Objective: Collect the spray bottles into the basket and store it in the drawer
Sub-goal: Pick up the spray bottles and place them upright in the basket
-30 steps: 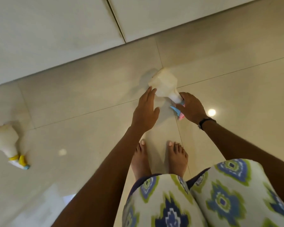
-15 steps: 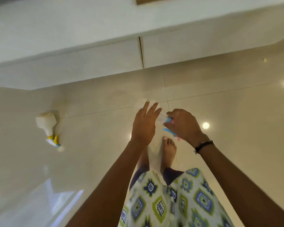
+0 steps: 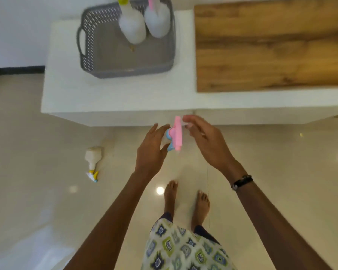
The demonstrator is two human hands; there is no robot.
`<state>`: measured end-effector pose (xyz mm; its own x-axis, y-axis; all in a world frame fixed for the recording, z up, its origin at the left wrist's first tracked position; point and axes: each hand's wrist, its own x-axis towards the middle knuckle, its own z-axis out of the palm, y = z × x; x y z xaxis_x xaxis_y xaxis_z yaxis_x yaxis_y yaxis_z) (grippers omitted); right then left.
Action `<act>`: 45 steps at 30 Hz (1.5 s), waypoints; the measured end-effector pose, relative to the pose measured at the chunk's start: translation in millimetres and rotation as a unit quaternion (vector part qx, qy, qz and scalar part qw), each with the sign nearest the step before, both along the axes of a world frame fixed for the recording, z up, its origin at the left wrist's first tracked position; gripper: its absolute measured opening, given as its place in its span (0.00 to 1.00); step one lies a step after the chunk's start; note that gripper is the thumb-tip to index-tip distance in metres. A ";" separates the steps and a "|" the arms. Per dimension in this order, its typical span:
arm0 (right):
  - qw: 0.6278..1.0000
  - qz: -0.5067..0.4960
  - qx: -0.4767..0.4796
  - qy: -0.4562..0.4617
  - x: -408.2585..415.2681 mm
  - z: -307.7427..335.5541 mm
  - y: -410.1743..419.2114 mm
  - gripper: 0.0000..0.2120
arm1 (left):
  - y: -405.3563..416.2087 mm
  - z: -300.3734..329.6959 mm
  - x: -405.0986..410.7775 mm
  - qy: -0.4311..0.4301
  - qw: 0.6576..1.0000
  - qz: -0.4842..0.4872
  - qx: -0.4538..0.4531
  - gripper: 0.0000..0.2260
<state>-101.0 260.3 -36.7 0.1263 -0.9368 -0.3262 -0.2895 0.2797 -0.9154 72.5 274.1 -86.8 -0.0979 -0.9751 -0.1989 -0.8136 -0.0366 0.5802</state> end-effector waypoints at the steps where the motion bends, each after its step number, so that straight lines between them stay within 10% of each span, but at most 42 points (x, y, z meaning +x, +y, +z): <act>1: 0.999 0.027 -0.015 0.024 7.1 1.1 -7.7 0.16 | -10.2 8.7 6.6 0.013 1.000 0.009 -0.003 0.19; 14: 0.982 0.026 -0.164 0.093 179.4 -0.3 -193.6 0.23 | -212.9 60.4 131.7 0.227 0.965 0.090 -0.096 0.17; 38: 0.975 -0.080 -0.136 0.154 286.9 -72.6 -383.4 0.20 | -431.1 -29.0 226.7 0.227 0.972 0.051 0.029 0.19; 45: 0.919 -0.294 -0.171 0.197 257.0 -89.9 -328.6 0.19 | -409.9 -39.7 223.5 0.158 0.982 0.094 -0.036 0.34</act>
<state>156.0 -68.3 -126.7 -0.5005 -0.8612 0.0886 -0.5084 0.2095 -0.8353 296.0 -135.8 -126.6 0.0393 -0.9923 -0.1174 -0.5752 -0.1186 0.8094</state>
